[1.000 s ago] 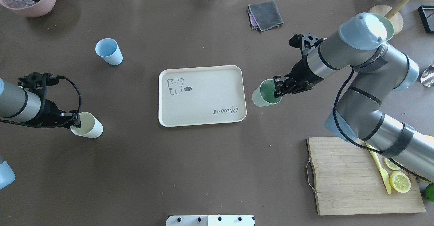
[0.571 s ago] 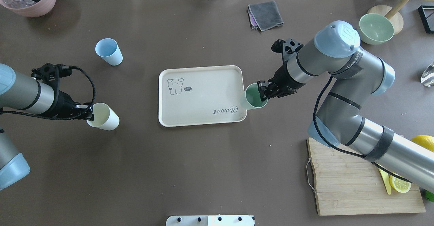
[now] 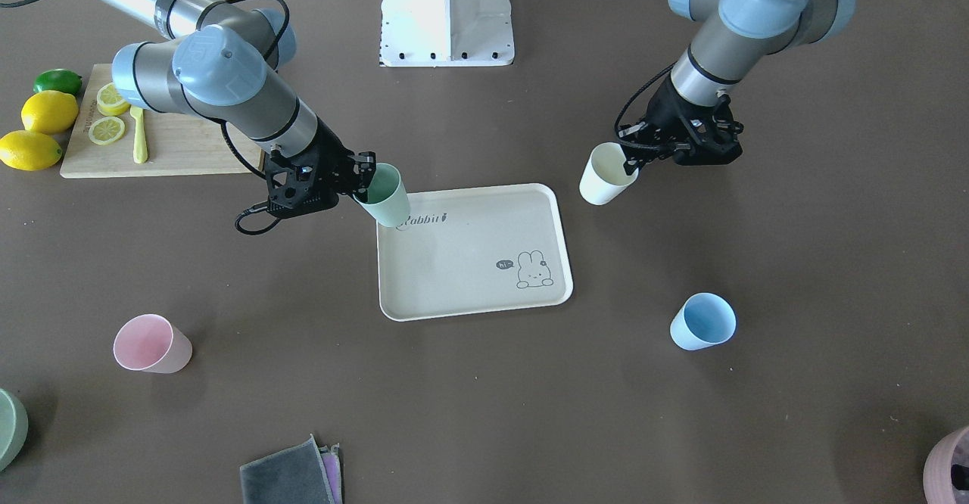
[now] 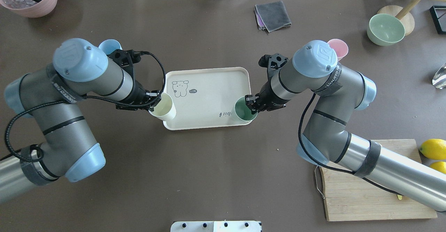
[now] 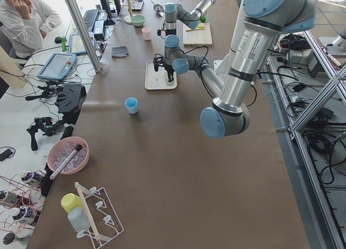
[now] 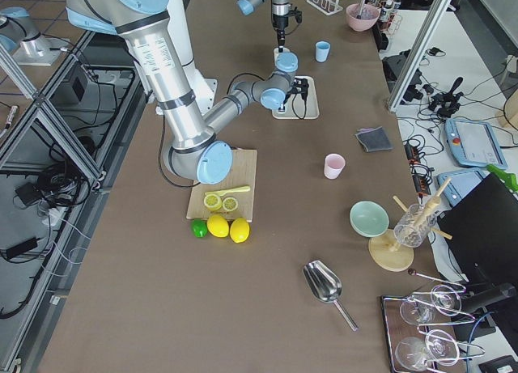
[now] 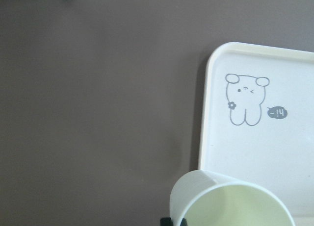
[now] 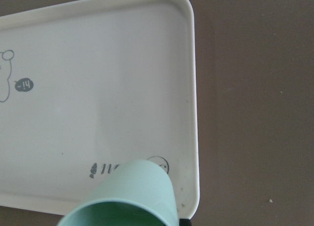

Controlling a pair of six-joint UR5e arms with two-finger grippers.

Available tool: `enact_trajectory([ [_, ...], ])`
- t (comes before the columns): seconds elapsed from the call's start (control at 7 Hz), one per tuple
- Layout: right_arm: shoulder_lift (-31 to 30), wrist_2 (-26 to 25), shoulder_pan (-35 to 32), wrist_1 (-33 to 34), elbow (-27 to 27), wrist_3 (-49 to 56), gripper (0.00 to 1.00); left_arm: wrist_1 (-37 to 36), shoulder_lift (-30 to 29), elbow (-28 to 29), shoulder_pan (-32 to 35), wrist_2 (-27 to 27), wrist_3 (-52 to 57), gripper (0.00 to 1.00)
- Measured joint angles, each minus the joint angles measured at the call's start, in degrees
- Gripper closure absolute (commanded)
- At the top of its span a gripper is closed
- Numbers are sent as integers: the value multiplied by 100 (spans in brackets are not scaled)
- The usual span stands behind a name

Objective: Place all cups on tray

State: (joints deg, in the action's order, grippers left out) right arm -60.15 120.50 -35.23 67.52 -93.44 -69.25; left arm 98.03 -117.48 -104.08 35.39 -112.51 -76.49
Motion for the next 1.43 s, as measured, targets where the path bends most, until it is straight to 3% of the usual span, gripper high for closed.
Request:
enact_trajectory([
  [0.14,25,-72,22,-3,-3,-110,0,-39,-211,195,-112,133,-56,80],
  [0.29,33,-116,-12,-4,-41,-216,0,-41,-337,344,-151,182,-76,3],
  [0.43,32,-83,-146,8,-98,-240,0,-40,-425,456,-166,202,-76,2],
  [0.71,-34,512,-866,225,-124,51,1,-53,-462,495,-114,209,-39,2],
  [1.14,-167,1034,-2163,1587,-14,2244,2,-162,-359,440,601,-115,760,2],
  [1.43,-139,1047,-2692,1740,683,3057,6,-202,-92,356,1147,-424,1498,2],
])
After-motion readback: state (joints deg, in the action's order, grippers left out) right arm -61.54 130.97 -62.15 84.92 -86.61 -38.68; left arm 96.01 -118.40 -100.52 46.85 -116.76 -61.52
